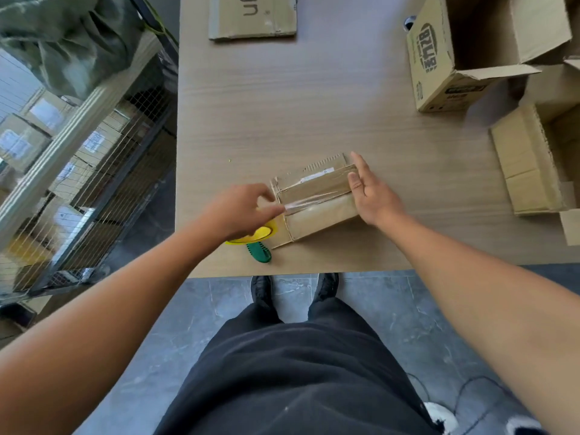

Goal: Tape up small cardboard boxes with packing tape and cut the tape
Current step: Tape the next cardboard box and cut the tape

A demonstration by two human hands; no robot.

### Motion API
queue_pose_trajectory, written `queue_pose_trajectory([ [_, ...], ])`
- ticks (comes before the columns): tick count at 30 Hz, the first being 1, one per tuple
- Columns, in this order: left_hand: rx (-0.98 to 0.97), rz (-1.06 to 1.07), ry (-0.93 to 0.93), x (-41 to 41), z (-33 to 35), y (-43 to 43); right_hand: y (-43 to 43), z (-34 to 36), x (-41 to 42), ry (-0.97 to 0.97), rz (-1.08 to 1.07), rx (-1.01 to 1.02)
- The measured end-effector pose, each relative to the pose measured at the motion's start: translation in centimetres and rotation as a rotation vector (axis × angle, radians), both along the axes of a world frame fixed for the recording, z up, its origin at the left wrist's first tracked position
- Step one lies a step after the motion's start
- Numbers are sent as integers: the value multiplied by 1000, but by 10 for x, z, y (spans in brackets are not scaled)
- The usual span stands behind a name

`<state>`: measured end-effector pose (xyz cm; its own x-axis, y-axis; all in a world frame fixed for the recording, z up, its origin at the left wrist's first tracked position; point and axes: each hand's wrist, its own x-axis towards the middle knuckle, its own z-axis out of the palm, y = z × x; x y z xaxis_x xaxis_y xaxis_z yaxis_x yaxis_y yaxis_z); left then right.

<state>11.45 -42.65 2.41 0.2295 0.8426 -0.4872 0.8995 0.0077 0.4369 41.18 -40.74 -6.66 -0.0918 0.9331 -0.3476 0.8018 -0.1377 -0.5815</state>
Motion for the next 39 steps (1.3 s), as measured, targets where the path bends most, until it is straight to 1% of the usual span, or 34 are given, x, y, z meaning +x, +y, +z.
queue_pose_trajectory([
  [1, -4, -14, 47, -9, -5, -5, -1, 3, -3, -10, -3, 5],
  [3, 60, -59, 122, -17, -15, -6, -5, 7, -7, -42, -7, 15],
  [6, 141, -81, 96, -15, -27, 15, -7, 8, -5, -126, -75, 34],
  [9, 203, -145, 121, -14, -39, 40, -8, 7, -4, -164, -173, 34],
  [13, 127, -183, 143, -22, -49, 55, -13, 4, -17, -214, -239, 73],
  [16, 135, -222, 179, -18, -52, 61, -14, 2, -18, -213, -308, 30],
  [18, 134, -229, 182, -14, -55, 66, -13, 0, -15, -160, -313, -15],
  [19, 133, -237, 189, -12, -56, 70, -11, -1, -12, -101, -307, -27],
  [21, 140, -274, 191, -7, -55, 76, -6, -5, -6, 76, -328, -25],
  [24, 151, -339, 132, 3, -53, 90, -4, -12, 3, 356, -465, 2],
  [26, 164, -425, 122, 11, -51, 105, 2, -12, 6, 429, -535, 11],
  [27, 176, -470, 118, 15, -49, 112, 5, -11, 7, 435, -539, 16],
  [28, 189, -511, 120, 19, -48, 119, 8, -7, 9, 364, -516, 41],
  [29, 200, -548, 133, 24, -47, 124, 10, -1, 12, 187, -471, 110],
  [30, 207, -577, 152, 27, -46, 128, 9, 6, 11, -17, -420, 226],
  [31, 208, -597, 174, 29, -47, 131, 7, 16, 4, -163, -364, 387],
  [32, 204, -609, 199, 29, -48, 133, 1, 26, -13, -195, -298, 540],
  [33, 199, -613, 220, 30, -49, 133, -9, 34, -37, -144, -199, 637],
  [34, 195, -611, 226, 30, -49, 134, -22, 39, -67, -78, -67, 677],
  [35, 192, -606, 220, 29, -49, 134, -38, 39, -98, -47, 62, 670],
  [37, 198, -603, 198, 28, -50, 134, -66, 29, -152, -73, 239, 543],
  [39, 204, -609, 168, 25, -52, 137, -80, 8, -191, -178, 267, 329],
])
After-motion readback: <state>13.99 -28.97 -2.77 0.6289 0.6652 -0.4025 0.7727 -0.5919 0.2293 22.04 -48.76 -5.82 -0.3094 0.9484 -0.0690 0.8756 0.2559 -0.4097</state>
